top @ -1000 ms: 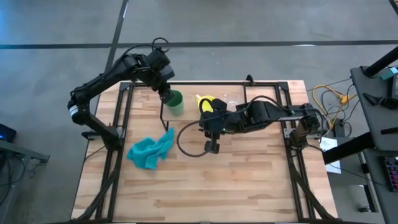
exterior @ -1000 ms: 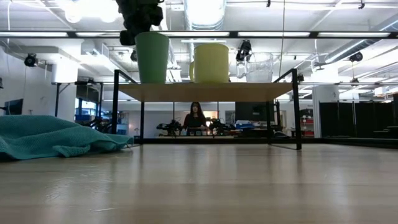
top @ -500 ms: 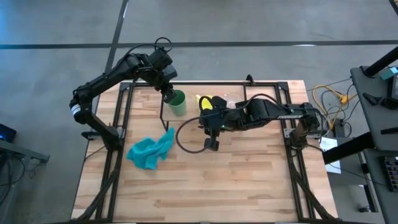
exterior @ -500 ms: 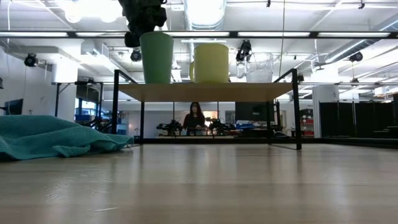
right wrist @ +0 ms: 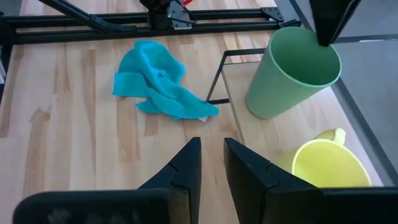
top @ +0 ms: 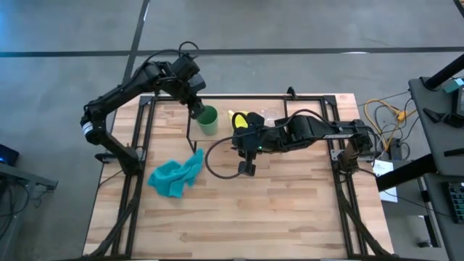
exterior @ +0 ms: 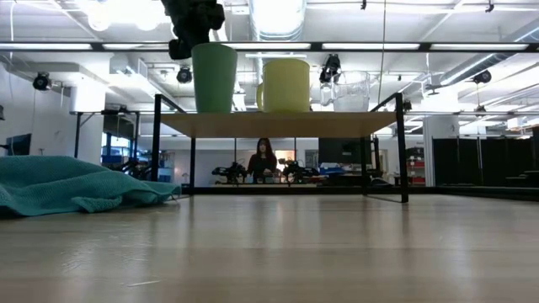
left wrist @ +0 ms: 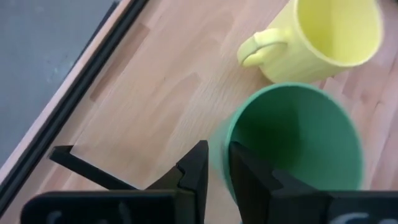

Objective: Stack small to large cups/mugs on shelf
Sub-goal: Put the green cup on the shelf, then return to Home Position

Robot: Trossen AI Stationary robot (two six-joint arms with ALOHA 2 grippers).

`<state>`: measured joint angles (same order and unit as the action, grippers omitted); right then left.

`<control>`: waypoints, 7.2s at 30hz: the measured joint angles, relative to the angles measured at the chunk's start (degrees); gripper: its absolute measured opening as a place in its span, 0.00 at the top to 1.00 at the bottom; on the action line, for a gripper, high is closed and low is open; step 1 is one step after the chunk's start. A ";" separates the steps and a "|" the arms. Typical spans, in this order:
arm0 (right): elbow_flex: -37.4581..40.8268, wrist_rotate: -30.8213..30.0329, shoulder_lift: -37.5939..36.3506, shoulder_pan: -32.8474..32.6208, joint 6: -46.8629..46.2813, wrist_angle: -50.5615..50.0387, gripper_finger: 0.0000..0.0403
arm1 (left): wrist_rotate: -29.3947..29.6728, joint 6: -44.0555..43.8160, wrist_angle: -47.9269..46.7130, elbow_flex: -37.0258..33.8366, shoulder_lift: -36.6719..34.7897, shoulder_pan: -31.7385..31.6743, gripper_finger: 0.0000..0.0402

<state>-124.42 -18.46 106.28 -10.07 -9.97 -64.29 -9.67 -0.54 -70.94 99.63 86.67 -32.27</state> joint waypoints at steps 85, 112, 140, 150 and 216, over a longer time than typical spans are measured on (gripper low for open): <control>99.48 8.55 -74.63 -2.78 -3.79 63.86 0.84 | -4.21 -20.11 30.49 -64.20 -83.71 0.13 0.87; 118.20 8.09 -80.76 -2.67 -6.54 84.65 0.84 | -13.84 -21.70 53.65 -80.71 -85.05 0.13 0.87; 118.90 7.87 -80.76 -2.67 -5.89 84.08 0.84 | -13.91 -24.61 73.92 -98.57 -85.07 0.15 0.87; 118.90 7.82 -80.65 -2.67 -6.11 84.17 0.84 | -12.30 -24.61 74.31 -98.99 -84.00 0.17 0.87; 118.90 7.93 -80.65 -2.67 -6.06 84.06 0.84 | -10.91 -24.57 76.87 -99.38 -80.65 0.13 0.87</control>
<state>-5.52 -10.52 25.63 -12.73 -16.03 19.77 -20.58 -25.10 5.93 0.25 6.02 -32.14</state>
